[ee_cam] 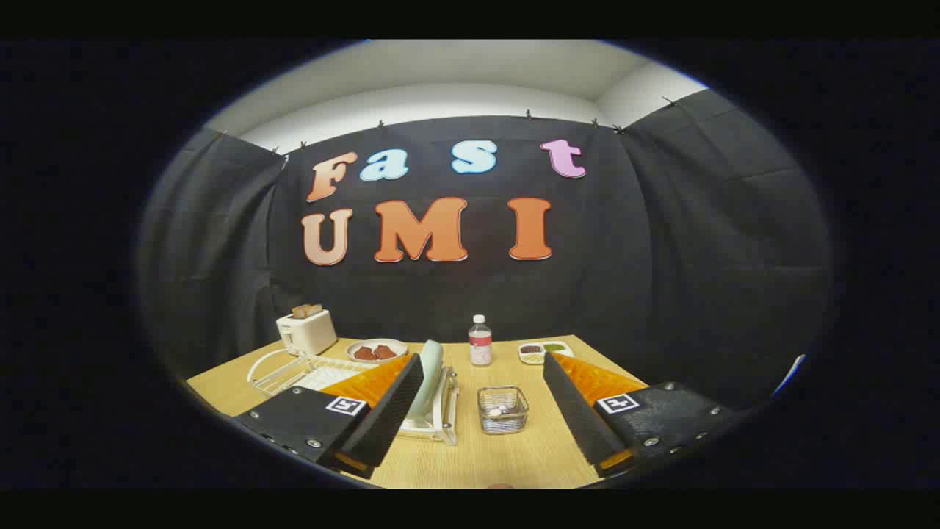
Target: Take the plate from the dish rack, then take the spoon from the basket and place it into the plate.
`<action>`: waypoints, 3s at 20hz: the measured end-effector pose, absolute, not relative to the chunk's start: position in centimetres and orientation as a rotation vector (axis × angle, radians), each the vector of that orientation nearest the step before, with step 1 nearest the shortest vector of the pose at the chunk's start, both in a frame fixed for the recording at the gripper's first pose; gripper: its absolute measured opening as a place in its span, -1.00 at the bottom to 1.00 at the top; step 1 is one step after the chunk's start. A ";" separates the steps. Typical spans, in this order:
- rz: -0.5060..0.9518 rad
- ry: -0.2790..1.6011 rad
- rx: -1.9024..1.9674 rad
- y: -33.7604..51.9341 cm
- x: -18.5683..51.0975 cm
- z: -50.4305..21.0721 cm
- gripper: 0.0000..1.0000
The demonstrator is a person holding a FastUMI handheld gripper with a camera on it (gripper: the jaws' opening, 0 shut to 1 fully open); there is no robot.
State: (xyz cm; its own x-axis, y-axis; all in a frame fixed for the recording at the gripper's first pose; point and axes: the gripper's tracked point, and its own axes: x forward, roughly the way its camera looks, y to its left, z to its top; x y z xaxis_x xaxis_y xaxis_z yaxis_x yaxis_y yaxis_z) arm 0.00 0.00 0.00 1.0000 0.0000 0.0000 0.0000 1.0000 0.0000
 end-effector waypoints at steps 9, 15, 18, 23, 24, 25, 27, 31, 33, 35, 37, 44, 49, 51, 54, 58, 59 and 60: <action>0.025 0.034 0.018 1.4 0.9 -0.6 0.96; 0.035 0.044 0.031 2.2 1.9 -0.9 0.96; 0.055 0.051 0.038 3.2 2.4 -1.2 0.96; 0.095 0.103 0.043 4.9 4.3 -2.3 0.96; 0.111 0.121 0.050 5.4 4.8 -2.5 0.96; 0.117 0.144 0.054 5.7 5.7 -3.0 0.96; 0.109 0.188 0.047 6.1 7.5 -3.7 0.96; 0.120 0.296 0.080 7.6 11.4 -5.6 0.90; 0.095 0.331 0.070 7.5 13.3 -6.7 0.81; 0.084 0.372 0.064 7.7 14.7 -8.0 0.79; 0.062 0.428 0.066 7.4 15.9 -9.6 0.69; 0.028 0.559 0.097 8.7 17.2 -12.1 -0.20; -0.088 0.602 -0.043 7.9 17.0 -12.0 -0.43; -0.155 0.595 -0.125 6.9 17.2 -11.5 -0.49; -0.193 0.584 -0.178 7.2 17.5 -10.5 -0.59; -0.201 0.601 -0.260 7.6 17.7 -9.8 -0.62; -0.206 0.601 -0.277 7.9 17.8 -9.6 -0.62; -0.209 0.597 -0.296 8.1 17.8 -9.3 -0.62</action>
